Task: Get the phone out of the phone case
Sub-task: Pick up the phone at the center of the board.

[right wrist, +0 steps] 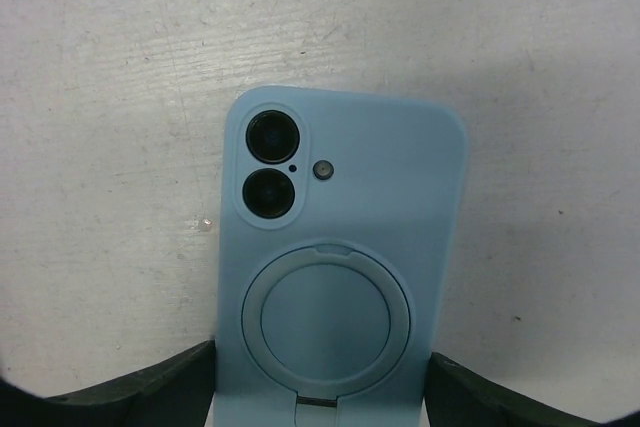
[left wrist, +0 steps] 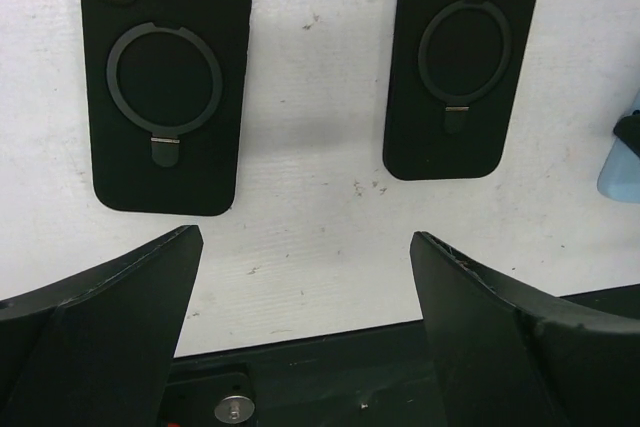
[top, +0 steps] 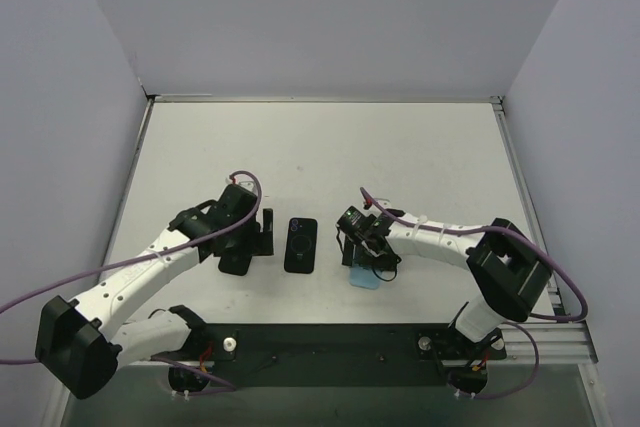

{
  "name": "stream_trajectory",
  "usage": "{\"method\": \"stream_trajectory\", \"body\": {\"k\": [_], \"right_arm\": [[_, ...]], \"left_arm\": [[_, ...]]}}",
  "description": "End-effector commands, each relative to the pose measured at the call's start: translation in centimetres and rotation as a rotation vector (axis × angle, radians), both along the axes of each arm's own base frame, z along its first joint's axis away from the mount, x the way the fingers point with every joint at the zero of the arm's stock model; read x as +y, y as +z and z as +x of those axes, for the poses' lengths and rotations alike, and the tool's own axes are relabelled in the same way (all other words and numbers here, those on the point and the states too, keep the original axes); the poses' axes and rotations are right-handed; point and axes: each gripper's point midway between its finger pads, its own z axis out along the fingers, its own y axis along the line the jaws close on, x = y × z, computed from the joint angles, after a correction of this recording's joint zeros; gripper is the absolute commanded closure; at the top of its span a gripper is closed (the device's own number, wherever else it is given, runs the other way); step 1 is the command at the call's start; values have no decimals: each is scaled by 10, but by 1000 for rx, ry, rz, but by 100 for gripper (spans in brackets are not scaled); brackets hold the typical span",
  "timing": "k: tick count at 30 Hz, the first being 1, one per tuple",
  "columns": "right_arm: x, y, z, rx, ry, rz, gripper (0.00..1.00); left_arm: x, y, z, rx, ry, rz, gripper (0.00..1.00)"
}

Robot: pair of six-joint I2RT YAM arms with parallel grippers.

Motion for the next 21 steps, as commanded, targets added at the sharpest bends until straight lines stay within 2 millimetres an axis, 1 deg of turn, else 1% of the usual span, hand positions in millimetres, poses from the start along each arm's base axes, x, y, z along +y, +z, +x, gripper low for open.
{"method": "stream_trajectory", "body": {"k": [1, 2, 3, 4, 5, 6, 7, 8, 9, 10, 11, 12, 13, 14, 15, 16, 17, 18, 20, 21], "right_arm": [[4, -10, -7, 18, 13, 20, 39], [4, -7, -7, 14, 29, 23, 44], [6, -1, -6, 2, 47, 40, 46], [8, 3, -4, -7, 58, 52, 48], [10, 8, -3, -14, 84, 60, 52], [14, 17, -1, -33, 101, 86, 54], [17, 20, -2, -29, 119, 104, 58], [20, 25, -3, -32, 139, 122, 62], [25, 31, -1, -49, 183, 149, 63], [32, 34, -5, -40, 218, 186, 64], [42, 38, -5, -51, 250, 240, 64], [48, 44, -6, -68, 295, 277, 64], [49, 41, -13, -56, 321, 303, 64], [59, 48, -14, -70, 349, 366, 64], [61, 50, -17, -69, 371, 388, 65], [60, 47, -21, -60, 378, 395, 66], [63, 50, -22, -64, 392, 420, 67], [63, 49, -23, -59, 398, 422, 68], [66, 51, -27, -48, 423, 440, 68], [68, 51, -27, -44, 429, 449, 68]], "left_arm": [[-6, 12, 3, 20, 12, -22, 3], [-11, 9, 2, 47, -3, -31, 3], [-11, 7, 1, 71, -7, -24, 3], [-15, 12, 4, 75, -10, -32, 3], [-21, 8, 4, 107, -19, -41, 2], [-27, 9, 6, 111, -24, -59, 3], [-35, 12, 8, 114, -27, -96, 2], [-50, 15, 11, 118, -47, -165, 3], [-59, 17, 13, 126, -32, -216, 3], [-66, 19, 16, 134, -31, -262, 3], [-81, 19, 16, 169, -60, -343, 2], [-87, 19, 17, 190, -60, -378, 2], [-92, 20, 19, 207, -46, -414, 3], [-99, 16, 22, 222, -48, -443, 3], [-103, 16, 24, 233, -37, -467, 3], [-108, 15, 24, 245, -37, -487, 3], [-115, 9, 26, 256, -44, -521, 2], [-119, 7, 26, 275, -33, -546, 3], [-126, -5, 27, 304, -29, -570, 3], [-126, -11, 25, 331, -17, -573, 3]]}}
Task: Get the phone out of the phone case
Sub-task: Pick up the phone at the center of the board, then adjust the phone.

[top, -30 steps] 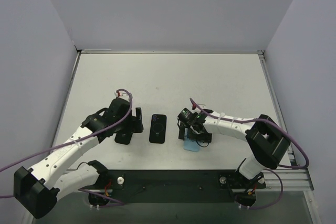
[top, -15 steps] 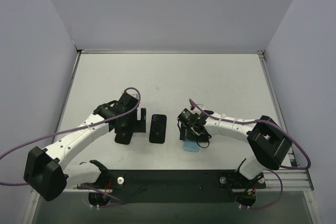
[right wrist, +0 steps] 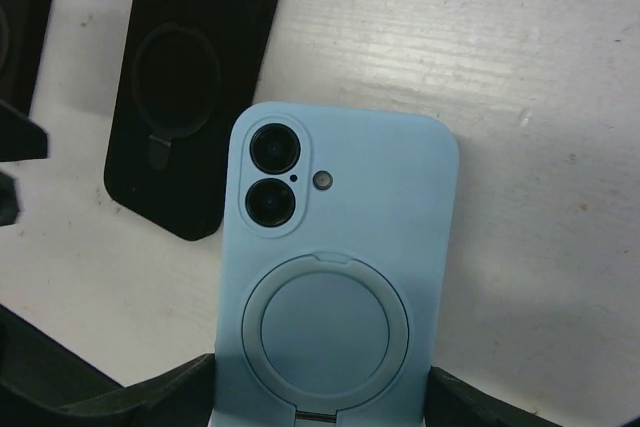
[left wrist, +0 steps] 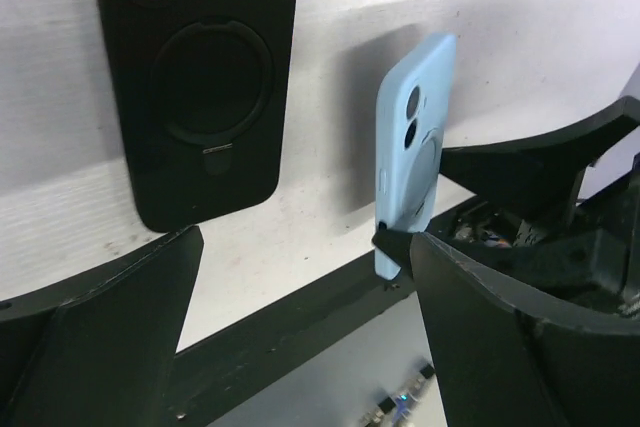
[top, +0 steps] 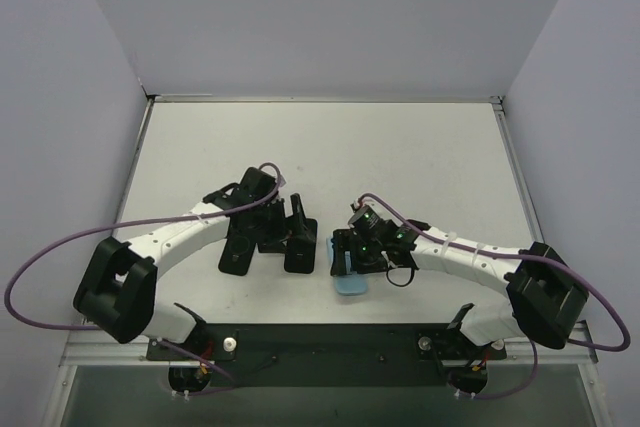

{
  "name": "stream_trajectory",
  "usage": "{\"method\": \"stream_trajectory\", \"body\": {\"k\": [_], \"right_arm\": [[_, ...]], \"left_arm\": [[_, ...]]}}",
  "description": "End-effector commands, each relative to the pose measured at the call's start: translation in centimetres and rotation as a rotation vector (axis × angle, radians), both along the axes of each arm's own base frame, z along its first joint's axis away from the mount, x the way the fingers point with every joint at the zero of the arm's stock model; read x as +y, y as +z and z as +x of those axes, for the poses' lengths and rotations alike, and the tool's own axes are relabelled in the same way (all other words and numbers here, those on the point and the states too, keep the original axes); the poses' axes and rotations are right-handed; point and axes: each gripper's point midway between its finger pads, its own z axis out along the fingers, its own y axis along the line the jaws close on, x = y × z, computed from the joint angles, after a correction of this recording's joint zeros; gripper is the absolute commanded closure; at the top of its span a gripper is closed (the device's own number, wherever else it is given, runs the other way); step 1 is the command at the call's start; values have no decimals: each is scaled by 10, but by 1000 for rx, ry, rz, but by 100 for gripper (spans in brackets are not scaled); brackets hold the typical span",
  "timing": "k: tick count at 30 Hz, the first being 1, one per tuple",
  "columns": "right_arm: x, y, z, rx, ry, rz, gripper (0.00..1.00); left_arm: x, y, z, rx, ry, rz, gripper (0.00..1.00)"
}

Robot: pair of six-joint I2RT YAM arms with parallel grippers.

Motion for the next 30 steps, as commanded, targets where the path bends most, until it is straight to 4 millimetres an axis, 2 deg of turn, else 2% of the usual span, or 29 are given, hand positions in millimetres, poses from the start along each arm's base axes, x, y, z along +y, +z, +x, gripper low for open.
{"method": "stream_trajectory", "body": {"k": [1, 5, 10, 20, 23, 24, 26, 27, 29, 30], "right_arm": [[21, 16, -8, -11, 119, 110, 69], [29, 24, -10, -15, 138, 158, 68], [37, 31, -11, -13, 169, 191, 68], [44, 32, -10, 0, 194, 187, 68], [46, 32, -13, 0, 214, 175, 67], [47, 32, -14, -2, 217, 174, 67], [46, 35, -15, -9, 217, 175, 64], [46, 36, -15, -12, 218, 177, 63], [44, 40, -18, -10, 228, 168, 46], [41, 40, -16, -21, 220, 149, 36]], "left_arm": [[-30, -5, 4, 75, 0, -165, 4], [-46, -10, 5, 82, -5, -225, 4], [-61, -20, -3, 139, -22, -249, 9], [-78, -32, -12, 182, -23, -233, 31], [-80, -34, -13, 185, -16, -232, 41], [-81, -34, -13, 184, -14, -236, 48], [-81, -34, -12, 186, -8, -239, 55], [-82, -33, -12, 186, -8, -241, 63], [-83, -32, -12, 183, -1, -245, 76], [-83, -32, -10, 176, 8, -242, 78]]}}
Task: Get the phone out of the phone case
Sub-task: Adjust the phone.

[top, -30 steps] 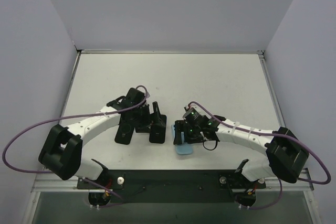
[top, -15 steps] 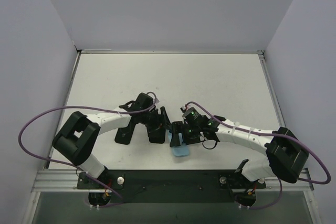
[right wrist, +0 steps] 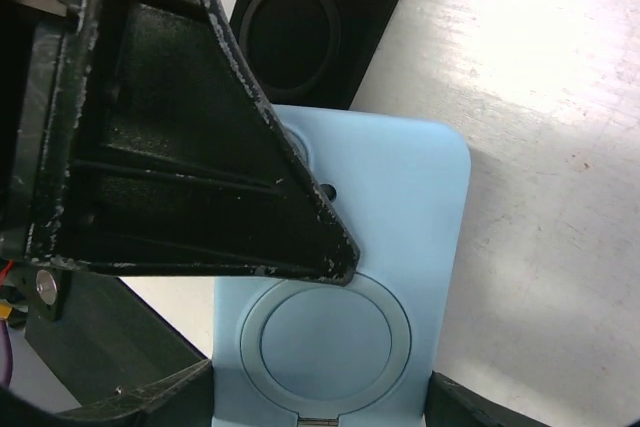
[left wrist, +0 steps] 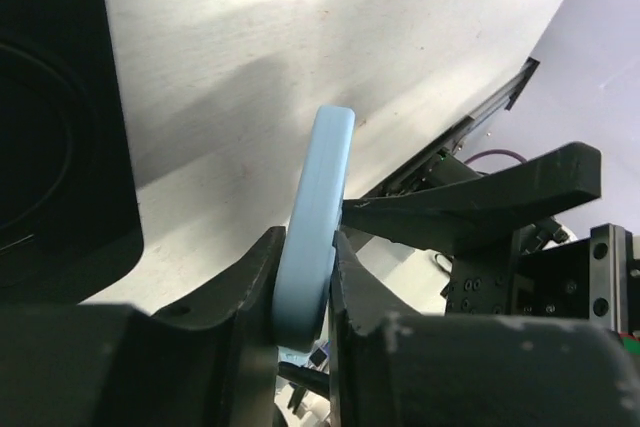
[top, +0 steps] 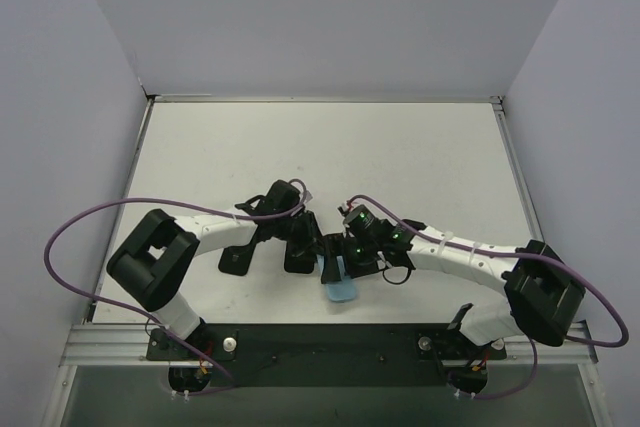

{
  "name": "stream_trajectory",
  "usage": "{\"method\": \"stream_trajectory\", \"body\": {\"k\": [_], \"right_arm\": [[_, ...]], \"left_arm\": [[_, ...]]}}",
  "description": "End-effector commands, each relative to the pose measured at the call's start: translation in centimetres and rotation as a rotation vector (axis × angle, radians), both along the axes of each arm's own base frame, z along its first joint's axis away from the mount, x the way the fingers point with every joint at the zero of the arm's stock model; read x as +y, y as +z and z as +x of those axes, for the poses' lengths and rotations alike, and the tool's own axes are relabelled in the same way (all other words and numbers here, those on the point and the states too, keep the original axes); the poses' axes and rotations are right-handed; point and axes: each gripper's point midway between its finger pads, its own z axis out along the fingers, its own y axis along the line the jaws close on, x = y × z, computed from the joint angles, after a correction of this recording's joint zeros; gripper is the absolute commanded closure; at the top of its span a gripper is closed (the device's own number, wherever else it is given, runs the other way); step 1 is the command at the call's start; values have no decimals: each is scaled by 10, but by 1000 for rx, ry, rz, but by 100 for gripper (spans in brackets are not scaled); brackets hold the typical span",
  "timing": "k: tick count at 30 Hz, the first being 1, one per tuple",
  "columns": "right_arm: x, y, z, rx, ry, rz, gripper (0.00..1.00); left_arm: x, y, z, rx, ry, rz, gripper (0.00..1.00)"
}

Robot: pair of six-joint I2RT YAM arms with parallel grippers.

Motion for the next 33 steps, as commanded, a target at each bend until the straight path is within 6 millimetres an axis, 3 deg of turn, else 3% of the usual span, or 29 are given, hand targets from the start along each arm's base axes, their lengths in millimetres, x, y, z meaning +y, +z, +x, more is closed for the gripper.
{"method": "stream_trajectory", "body": {"k": [1, 2, 4, 8, 12, 15, 22, 33], "right_arm": [[5, 30, 6, -73, 24, 12, 22], [1, 32, 8, -89, 20, -8, 18], [-9, 40, 13, -155, -10, -64, 11], [-24, 54, 22, -304, -75, -167, 10], [-17, 65, 17, -406, -71, -232, 10], [-7, 63, 11, -464, -41, -288, 14], [4, 40, 8, -497, -41, -401, 39], [23, 27, 4, -596, 40, -518, 45]], "left_arm": [[-5, 7, 13, -52, 43, -8, 94], [-3, 6, 12, -49, 49, 7, 100], [2, 5, 13, -47, 69, 47, 100], [12, 4, 14, -23, 113, 118, 100], [21, 10, 15, -15, 157, 182, 100], [23, 21, 17, -17, 164, 215, 100], [34, 31, 14, 3, 208, 281, 100], [42, 31, 5, 40, 228, 319, 100]]}}
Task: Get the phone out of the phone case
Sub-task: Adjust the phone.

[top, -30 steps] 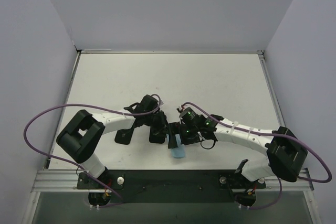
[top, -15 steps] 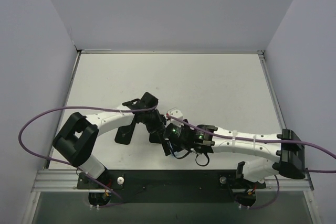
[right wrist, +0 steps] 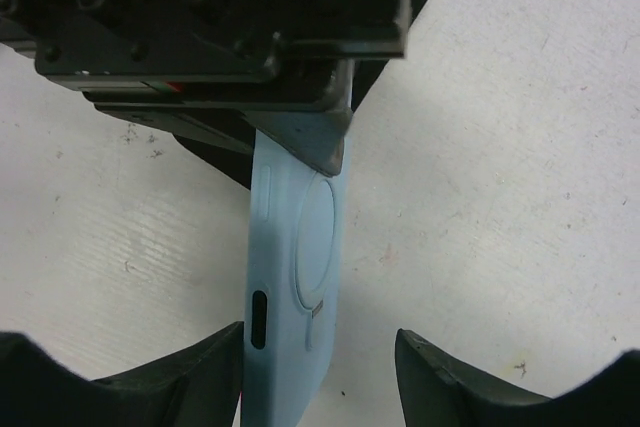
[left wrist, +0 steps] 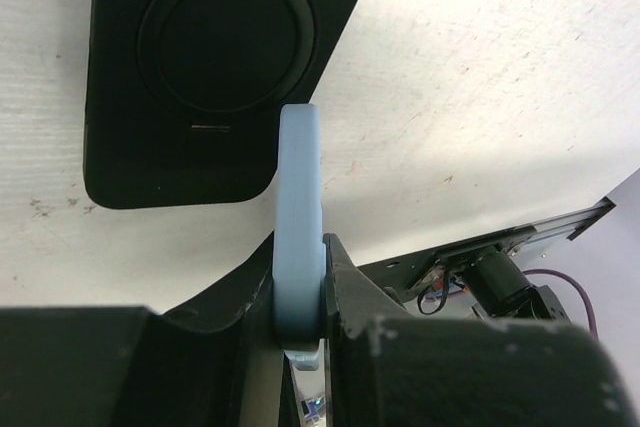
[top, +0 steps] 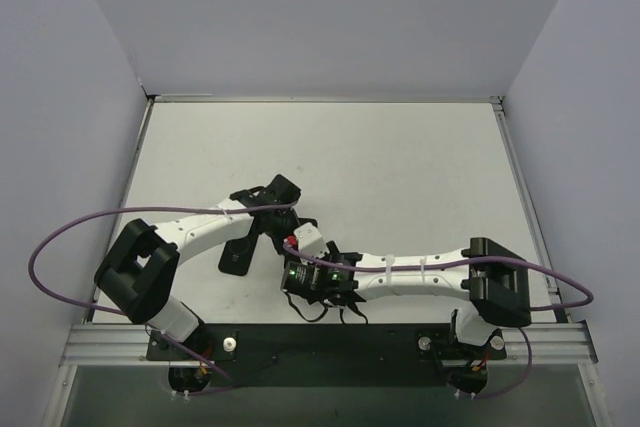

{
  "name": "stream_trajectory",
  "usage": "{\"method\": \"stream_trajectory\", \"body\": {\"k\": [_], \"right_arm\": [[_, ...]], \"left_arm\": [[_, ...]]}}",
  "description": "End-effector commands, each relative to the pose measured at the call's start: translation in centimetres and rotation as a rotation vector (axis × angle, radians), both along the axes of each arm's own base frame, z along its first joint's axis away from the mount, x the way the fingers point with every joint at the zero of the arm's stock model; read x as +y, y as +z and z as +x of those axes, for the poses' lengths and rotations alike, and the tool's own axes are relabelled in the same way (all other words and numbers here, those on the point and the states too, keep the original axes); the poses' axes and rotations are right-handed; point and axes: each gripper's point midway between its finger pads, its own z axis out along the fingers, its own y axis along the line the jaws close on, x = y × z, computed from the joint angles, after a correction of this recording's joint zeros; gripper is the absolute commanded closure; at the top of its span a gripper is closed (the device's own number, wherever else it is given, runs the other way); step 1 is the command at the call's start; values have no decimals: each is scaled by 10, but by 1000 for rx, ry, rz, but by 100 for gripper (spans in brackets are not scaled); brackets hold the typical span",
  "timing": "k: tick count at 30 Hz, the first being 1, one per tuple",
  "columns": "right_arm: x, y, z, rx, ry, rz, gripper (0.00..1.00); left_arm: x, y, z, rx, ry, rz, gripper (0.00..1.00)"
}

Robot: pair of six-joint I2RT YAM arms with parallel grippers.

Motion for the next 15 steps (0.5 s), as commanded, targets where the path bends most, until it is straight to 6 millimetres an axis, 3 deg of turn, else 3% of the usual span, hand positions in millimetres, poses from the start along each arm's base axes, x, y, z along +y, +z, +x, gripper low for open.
{"method": "stream_trajectory", "body": {"k": [1, 8, 11, 13, 15], "right_arm": [[0, 10, 9, -96, 5, -91, 46], [-1, -2, 9, -125, 12, -172, 64], [-4, -2, 8, -134, 6, -184, 78], [-5, 1, 7, -141, -2, -174, 97], [-7, 6, 9, -155, -10, -162, 100]], "left_arm": [[-2, 25, -1, 4, 47, -17, 100], [-3, 35, 0, -36, 46, -30, 100], [-3, 37, -2, -36, 43, -39, 100], [-4, 40, -2, -41, 46, -50, 100], [-7, 44, 0, -54, 49, -71, 100]]}}
